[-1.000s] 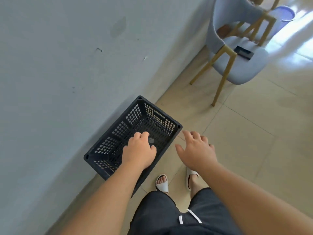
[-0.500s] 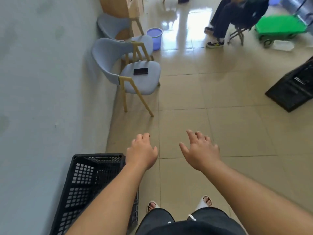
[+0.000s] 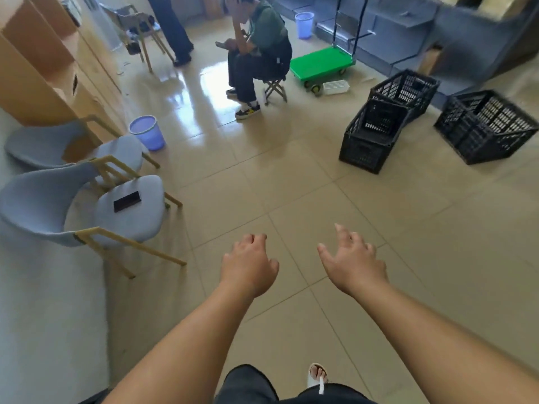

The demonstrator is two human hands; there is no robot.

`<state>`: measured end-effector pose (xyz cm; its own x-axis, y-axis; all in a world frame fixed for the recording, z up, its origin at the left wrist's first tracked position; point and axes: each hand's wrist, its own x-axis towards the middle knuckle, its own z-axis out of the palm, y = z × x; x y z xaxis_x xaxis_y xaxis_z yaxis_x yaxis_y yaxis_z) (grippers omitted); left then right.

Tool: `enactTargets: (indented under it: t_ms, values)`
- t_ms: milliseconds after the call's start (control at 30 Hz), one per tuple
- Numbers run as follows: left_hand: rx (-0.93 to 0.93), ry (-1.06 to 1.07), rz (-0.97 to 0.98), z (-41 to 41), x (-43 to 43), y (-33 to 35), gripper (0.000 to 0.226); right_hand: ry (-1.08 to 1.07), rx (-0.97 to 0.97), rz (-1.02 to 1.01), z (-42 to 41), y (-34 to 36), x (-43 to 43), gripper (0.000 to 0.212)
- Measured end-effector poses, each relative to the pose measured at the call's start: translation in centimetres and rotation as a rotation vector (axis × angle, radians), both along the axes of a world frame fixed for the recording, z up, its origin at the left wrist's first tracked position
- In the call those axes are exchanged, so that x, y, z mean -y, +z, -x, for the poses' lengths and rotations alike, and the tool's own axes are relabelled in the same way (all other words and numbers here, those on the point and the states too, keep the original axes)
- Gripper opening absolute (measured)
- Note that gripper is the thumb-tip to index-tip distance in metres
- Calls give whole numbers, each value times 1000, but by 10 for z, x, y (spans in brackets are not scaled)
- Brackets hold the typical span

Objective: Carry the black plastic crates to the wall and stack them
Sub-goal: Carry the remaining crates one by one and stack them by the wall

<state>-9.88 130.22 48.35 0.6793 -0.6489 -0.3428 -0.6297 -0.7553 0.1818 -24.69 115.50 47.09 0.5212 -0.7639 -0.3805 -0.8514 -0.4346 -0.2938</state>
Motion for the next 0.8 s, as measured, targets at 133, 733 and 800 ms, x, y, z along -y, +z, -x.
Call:
enactTargets:
  t_ms: [133,733,800]
  values:
    - [-11,-93,9,-4,62,0,58,-98,-41,-30,10,-3,49,75]
    - [-29,-490,92,-123,403,1,58,-579,4,-59,-62,28,311,67]
    - [-24,-552,83,-118,443,2,59,-631,-3,-64,-56,25,339,67]
